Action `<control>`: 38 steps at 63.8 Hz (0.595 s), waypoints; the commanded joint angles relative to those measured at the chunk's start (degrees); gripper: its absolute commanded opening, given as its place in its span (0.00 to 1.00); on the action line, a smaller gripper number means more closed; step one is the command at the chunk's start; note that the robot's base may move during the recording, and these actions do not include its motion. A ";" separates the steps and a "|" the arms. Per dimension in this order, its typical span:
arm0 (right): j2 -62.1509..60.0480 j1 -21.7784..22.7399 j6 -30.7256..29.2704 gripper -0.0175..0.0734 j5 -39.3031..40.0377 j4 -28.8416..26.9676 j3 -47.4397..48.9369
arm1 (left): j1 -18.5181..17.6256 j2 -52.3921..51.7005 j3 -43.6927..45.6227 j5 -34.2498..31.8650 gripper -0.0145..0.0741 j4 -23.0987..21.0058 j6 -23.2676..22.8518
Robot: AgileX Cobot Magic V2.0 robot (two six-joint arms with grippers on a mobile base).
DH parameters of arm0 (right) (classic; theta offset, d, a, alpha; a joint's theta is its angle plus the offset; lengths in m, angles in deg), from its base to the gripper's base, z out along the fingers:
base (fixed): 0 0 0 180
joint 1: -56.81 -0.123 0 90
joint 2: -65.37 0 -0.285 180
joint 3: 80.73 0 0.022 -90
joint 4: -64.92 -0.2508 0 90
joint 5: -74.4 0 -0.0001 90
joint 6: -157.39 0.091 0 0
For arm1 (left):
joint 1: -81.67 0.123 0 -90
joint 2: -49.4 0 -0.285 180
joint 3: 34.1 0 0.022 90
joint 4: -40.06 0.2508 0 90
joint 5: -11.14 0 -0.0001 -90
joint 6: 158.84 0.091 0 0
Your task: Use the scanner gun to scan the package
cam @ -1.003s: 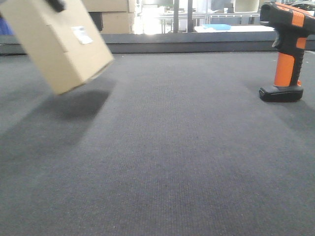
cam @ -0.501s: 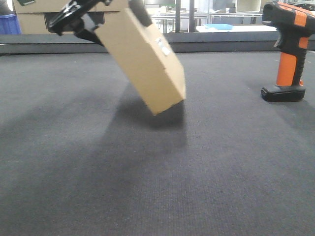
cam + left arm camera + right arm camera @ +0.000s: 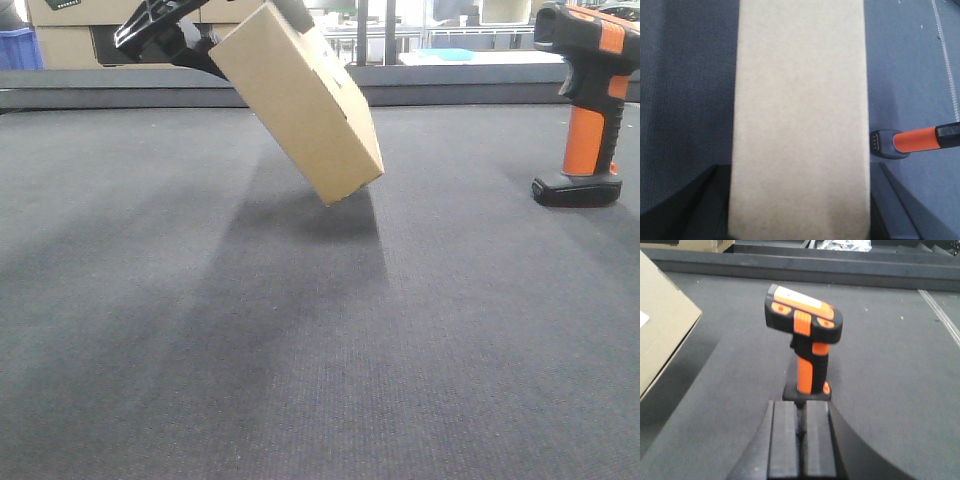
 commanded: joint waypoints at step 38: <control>39.69 -0.12 11.16 0.03 45.43 -5.49 0.48 | 0.03 -0.19 -2.58 0.34 0.04 0.51 -0.36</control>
